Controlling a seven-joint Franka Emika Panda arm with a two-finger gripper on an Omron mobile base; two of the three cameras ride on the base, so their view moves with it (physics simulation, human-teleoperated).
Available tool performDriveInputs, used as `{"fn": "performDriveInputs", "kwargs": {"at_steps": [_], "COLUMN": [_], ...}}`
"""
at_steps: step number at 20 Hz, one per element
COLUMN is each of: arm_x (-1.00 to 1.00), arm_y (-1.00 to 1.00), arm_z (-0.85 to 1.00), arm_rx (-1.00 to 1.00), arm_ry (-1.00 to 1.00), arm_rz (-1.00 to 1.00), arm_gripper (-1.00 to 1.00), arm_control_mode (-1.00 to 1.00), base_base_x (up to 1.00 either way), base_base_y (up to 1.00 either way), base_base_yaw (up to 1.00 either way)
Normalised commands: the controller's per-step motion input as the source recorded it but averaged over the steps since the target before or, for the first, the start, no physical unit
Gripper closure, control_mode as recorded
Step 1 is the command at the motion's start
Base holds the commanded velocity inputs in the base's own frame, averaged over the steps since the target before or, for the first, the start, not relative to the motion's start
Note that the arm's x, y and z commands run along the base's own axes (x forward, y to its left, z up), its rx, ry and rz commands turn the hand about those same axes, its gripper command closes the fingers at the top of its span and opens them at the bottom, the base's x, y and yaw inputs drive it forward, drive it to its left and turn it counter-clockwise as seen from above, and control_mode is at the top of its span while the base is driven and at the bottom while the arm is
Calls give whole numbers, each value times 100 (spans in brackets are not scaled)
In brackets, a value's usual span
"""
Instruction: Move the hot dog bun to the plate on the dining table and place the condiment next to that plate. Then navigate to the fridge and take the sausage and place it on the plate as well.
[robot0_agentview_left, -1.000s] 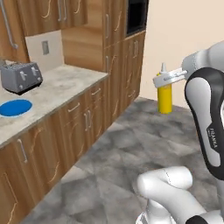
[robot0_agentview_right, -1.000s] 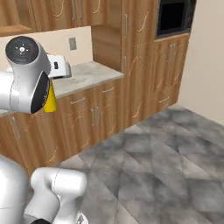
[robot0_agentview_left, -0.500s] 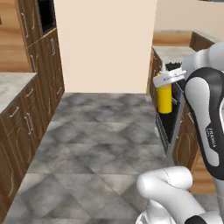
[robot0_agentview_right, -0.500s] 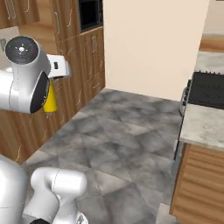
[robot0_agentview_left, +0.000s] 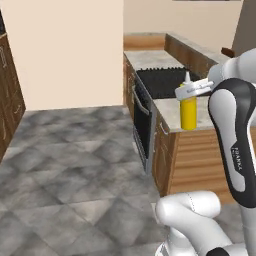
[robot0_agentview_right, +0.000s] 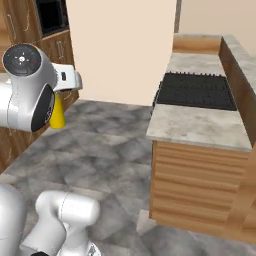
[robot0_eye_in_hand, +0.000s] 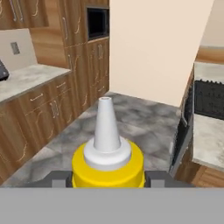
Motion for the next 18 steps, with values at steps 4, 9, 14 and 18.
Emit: {"fn": "performDriveInputs", "kwargs": {"at_steps": [4,9,14,18], "arm_x": [0,0,0,0], "arm_y": [0,0,0,0], "arm_z": [0,0,0,0], "arm_rx": [0,0,0,0], "arm_ry": [0,0,0,0], "arm_rz": [0,0,0,0], "arm_gripper": [100,100,100,100], "arm_control_mode": [100,100,100,100], "base_base_x": [69,83,56,12], "base_base_y": [-100,-100,-100,-100], "base_base_yaw": [-15,-9,-3,0]}}
